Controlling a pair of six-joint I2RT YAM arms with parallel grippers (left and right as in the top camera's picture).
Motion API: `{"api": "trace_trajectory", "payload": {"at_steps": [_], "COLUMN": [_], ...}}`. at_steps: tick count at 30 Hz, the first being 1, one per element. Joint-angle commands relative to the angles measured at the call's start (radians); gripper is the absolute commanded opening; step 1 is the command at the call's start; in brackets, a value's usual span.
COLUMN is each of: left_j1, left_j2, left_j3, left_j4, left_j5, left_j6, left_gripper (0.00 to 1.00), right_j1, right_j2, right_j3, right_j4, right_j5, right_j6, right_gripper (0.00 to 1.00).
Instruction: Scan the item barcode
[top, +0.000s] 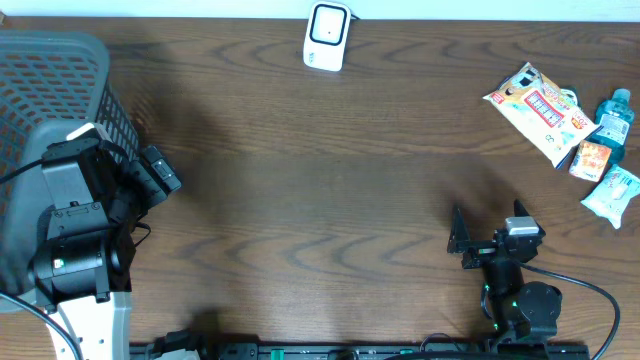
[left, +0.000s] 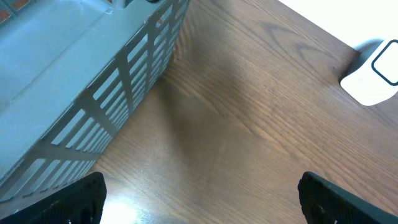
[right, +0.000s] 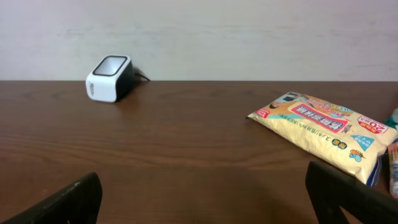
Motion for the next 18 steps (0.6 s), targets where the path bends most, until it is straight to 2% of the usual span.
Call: {"api": "trace_trajectory", "payload": {"at_steps": [1,18], "left_j1": [0.006,0.006], "left_j2": [0.002,0.002], "left_j3": [0.005,0.005], "left_j4": [0.0,-0.008], "left_j5": [-0.012,-0.013], "left_j6": [-0.009,-0.008], "left_gripper": [0.98,0.98], "right_j1": [-0.005,-0.005], "right_j2": [-0.009,-0.009], "right_j3": [-0.001,-0.001], "right_j4": [-0.004,-0.003], "right_j5": [0.008,0.008], "right_j6": [0.014,0.014], "right_gripper": [0.99,0.99]}}
